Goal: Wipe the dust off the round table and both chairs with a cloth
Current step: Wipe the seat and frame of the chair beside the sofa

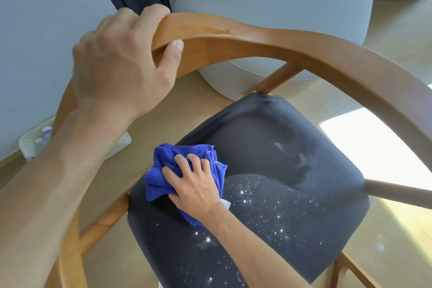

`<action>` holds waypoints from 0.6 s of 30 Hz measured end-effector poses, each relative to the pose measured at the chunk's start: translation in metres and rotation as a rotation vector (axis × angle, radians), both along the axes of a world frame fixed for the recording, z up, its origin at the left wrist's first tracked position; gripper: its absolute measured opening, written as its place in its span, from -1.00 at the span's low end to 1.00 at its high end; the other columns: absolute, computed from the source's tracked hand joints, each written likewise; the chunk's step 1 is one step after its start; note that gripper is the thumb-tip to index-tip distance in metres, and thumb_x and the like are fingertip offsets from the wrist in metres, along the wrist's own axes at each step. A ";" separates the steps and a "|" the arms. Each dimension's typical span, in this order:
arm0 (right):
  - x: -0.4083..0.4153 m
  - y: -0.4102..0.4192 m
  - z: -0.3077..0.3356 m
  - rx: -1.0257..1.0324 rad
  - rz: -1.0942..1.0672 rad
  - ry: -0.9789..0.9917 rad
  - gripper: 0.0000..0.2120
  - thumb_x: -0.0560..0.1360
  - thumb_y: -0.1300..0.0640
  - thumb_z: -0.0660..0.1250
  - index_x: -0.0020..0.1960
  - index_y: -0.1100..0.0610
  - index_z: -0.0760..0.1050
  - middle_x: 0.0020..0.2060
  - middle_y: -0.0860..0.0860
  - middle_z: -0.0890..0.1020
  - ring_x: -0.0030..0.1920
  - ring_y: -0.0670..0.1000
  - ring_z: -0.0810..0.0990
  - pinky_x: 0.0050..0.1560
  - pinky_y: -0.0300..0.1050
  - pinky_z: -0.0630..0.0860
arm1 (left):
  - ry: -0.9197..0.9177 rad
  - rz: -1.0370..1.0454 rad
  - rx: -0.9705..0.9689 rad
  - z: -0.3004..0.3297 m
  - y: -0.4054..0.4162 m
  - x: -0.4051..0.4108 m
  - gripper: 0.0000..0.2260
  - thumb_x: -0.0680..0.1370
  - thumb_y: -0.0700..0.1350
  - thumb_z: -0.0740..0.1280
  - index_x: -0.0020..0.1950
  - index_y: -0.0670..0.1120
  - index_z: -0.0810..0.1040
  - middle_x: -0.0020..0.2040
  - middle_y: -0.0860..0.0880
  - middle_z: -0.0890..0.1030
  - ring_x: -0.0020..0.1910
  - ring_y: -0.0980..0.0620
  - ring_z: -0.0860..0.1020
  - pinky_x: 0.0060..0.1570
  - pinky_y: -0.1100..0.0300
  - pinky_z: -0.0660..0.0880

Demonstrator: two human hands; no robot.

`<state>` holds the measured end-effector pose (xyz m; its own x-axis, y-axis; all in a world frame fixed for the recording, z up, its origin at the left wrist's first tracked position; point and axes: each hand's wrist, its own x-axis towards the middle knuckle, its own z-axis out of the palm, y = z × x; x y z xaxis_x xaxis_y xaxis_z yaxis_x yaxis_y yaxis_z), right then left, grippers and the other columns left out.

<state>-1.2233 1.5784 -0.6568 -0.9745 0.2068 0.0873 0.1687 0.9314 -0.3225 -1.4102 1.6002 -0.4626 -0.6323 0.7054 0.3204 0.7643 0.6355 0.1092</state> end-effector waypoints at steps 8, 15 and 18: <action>0.017 0.098 0.017 -0.010 -0.230 -0.074 -0.76 0.28 0.07 0.39 -0.05 0.07 0.57 0.01 0.14 0.58 -0.13 0.21 0.49 -0.12 0.09 0.45 | -0.061 -0.019 0.016 -0.003 0.001 -0.003 -0.58 0.58 0.18 0.08 0.31 -0.04 0.37 -0.02 -0.27 0.51 -0.07 -0.33 0.48 -0.13 -0.21 0.49; 0.090 0.202 0.031 0.023 -0.548 -0.187 -0.59 0.28 0.13 0.51 0.11 0.16 0.57 0.09 0.24 0.51 -0.01 0.30 0.46 0.00 0.14 0.37 | -0.139 -0.005 0.028 -0.013 0.002 -0.011 -0.52 0.56 0.30 0.00 0.34 0.04 0.31 0.05 -0.25 0.48 0.00 -0.33 0.47 -0.04 -0.30 0.49; 0.130 0.233 0.028 0.017 -0.699 -0.227 -0.58 0.36 0.12 0.46 0.19 0.15 0.51 0.16 0.24 0.43 0.07 0.29 0.38 0.08 0.19 0.32 | -0.151 -0.003 0.032 -0.018 -0.001 -0.013 -0.52 0.56 0.33 -0.01 0.36 0.09 0.28 0.10 -0.20 0.47 0.05 -0.31 0.46 0.00 -0.31 0.49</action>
<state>-1.0933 1.8109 -0.6284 -0.6101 0.7869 -0.0922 0.7860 0.5865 -0.1953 -1.4237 1.5995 -0.4808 -0.6725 0.6986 0.2444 0.7399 0.6272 0.2431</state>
